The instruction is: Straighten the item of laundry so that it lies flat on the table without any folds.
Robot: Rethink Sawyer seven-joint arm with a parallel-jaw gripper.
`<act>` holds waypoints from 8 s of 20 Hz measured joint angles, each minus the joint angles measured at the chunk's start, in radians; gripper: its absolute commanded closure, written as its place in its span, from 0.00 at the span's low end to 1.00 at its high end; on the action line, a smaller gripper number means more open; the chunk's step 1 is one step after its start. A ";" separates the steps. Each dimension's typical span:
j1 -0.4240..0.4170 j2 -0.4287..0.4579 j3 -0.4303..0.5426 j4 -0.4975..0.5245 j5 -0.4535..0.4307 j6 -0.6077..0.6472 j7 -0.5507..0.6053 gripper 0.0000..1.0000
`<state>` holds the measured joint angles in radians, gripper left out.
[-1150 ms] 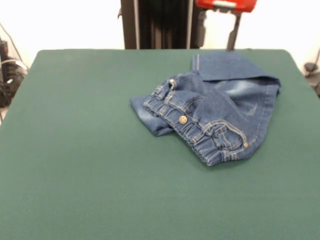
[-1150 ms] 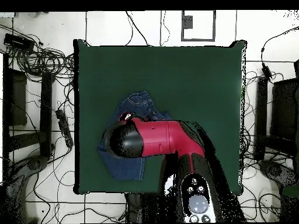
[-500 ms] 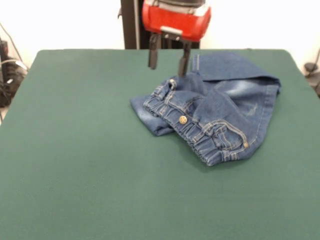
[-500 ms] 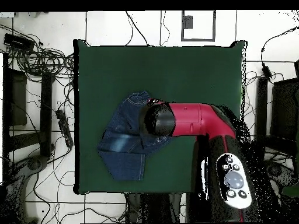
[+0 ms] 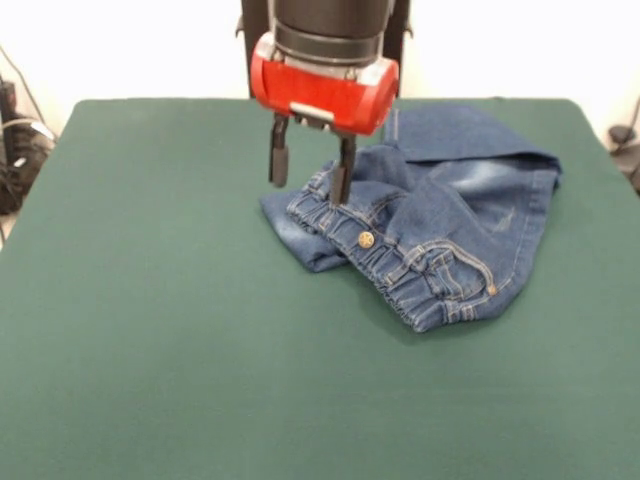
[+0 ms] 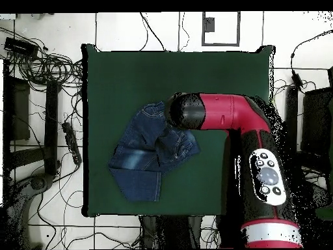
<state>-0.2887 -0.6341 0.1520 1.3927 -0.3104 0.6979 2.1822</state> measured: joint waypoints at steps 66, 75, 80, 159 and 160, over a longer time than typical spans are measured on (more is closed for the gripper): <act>0.110 0.226 0.037 -0.166 0.044 -0.017 0.000 0.00; 0.110 0.237 0.037 -0.129 0.040 -0.041 0.000 0.00; 0.110 0.242 0.037 -0.112 0.038 -0.047 0.000 0.00; 0.093 0.284 0.092 -0.215 0.003 0.046 0.000 1.00; 0.093 0.285 0.094 -0.219 0.003 0.047 0.000 1.00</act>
<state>-0.1956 -0.3491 0.2458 1.1734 -0.3072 0.7448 2.1820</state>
